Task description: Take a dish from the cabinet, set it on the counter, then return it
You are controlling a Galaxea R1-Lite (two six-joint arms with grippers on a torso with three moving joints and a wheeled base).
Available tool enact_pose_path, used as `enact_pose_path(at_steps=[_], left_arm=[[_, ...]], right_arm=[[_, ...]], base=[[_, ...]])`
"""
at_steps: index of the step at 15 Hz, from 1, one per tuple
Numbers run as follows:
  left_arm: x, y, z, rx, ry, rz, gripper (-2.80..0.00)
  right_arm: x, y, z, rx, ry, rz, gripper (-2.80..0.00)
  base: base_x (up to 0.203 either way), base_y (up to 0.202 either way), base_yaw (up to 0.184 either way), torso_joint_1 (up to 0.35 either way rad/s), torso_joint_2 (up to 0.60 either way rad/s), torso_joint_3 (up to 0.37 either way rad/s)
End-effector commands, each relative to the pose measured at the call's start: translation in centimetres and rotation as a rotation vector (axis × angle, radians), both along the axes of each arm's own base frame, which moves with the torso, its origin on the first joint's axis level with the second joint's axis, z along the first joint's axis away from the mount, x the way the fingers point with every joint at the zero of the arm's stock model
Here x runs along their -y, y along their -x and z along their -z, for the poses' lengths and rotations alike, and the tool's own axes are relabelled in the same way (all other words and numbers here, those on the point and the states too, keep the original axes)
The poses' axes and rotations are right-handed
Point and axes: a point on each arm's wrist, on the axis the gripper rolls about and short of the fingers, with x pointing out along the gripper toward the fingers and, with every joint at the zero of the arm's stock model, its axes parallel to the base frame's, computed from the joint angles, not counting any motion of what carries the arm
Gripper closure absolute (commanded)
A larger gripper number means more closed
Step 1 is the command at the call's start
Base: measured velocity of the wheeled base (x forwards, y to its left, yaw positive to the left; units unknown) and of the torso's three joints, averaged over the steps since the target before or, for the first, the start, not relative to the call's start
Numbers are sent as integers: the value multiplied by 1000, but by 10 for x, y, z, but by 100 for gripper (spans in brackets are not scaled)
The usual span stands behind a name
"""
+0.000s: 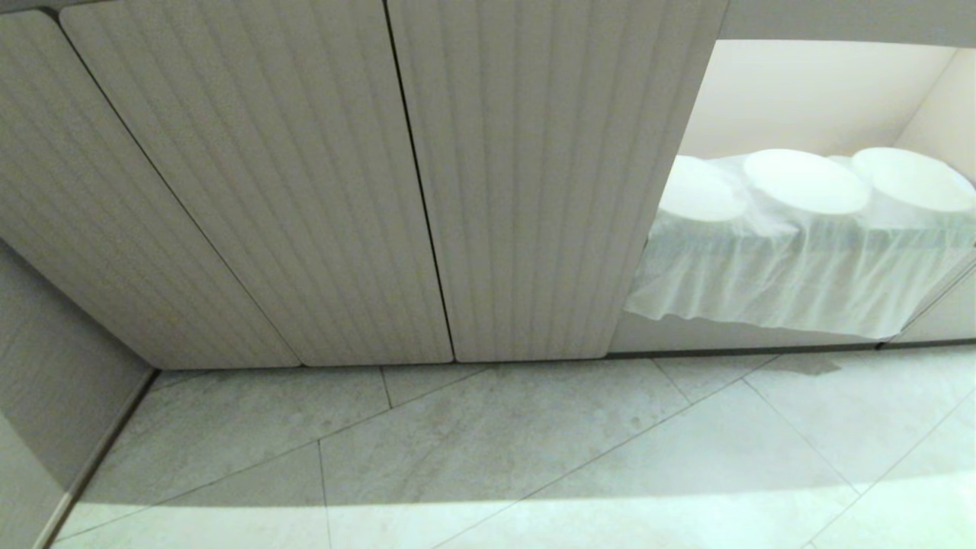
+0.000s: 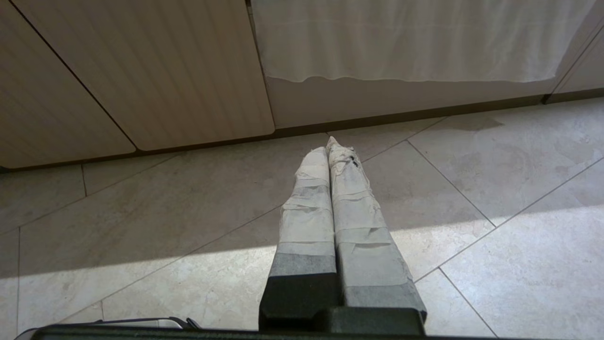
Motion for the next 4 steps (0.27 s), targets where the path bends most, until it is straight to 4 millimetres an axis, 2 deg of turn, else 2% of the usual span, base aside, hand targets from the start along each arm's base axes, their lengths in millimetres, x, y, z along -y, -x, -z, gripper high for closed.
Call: enact_pose_path(at_steps=[1,4], left_arm=[[0,0,0,1,0,0,0],[0,0,0,1,0,0,0]], right_arm=[[0,0,0,-1,-2,0,0],[0,0,0,-1,-2,0,0]], base=[[0,0,0,0,0,0],[0,0,0,0,0,0]])
